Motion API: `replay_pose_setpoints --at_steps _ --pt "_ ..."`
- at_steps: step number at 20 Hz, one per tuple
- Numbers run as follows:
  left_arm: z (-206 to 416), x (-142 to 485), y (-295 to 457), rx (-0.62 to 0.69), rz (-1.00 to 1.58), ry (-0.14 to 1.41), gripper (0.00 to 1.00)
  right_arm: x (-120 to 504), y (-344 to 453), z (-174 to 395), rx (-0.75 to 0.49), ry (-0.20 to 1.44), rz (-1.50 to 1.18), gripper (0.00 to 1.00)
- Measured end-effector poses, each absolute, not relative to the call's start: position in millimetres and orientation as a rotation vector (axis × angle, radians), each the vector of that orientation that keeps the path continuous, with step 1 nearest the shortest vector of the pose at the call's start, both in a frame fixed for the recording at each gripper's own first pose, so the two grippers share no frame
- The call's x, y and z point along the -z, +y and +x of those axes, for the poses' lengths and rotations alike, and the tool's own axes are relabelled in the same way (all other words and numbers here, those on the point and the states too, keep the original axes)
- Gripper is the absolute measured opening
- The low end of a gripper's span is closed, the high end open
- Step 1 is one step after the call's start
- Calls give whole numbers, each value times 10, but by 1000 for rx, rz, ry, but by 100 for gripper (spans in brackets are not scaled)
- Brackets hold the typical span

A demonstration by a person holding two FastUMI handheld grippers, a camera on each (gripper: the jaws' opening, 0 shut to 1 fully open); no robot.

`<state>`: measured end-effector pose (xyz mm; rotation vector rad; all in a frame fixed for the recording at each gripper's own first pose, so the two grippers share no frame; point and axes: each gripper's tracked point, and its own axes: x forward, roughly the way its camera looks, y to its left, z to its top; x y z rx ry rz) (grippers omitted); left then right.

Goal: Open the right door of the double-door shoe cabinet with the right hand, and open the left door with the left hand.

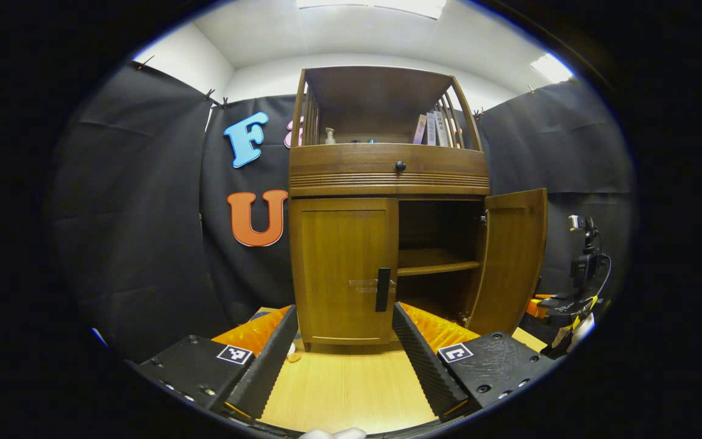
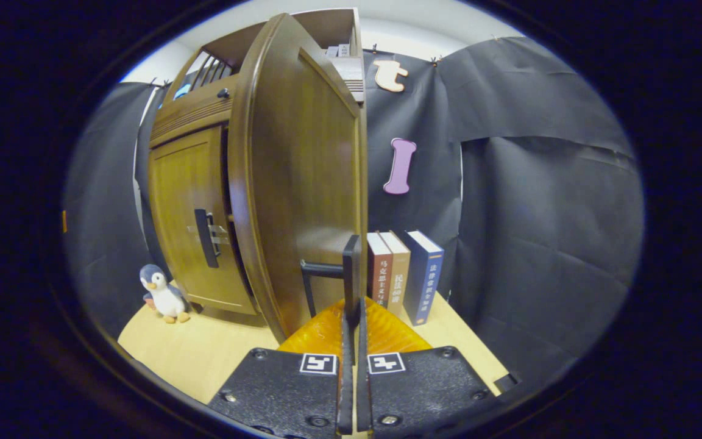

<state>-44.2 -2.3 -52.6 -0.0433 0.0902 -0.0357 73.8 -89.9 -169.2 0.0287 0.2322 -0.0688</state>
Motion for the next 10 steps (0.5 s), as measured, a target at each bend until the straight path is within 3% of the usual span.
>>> replay_pose_setpoints --at_steps 10 --pt "-348 417 -570 28 -27 84 95 1681 -1283 788 -28 231 28 4"
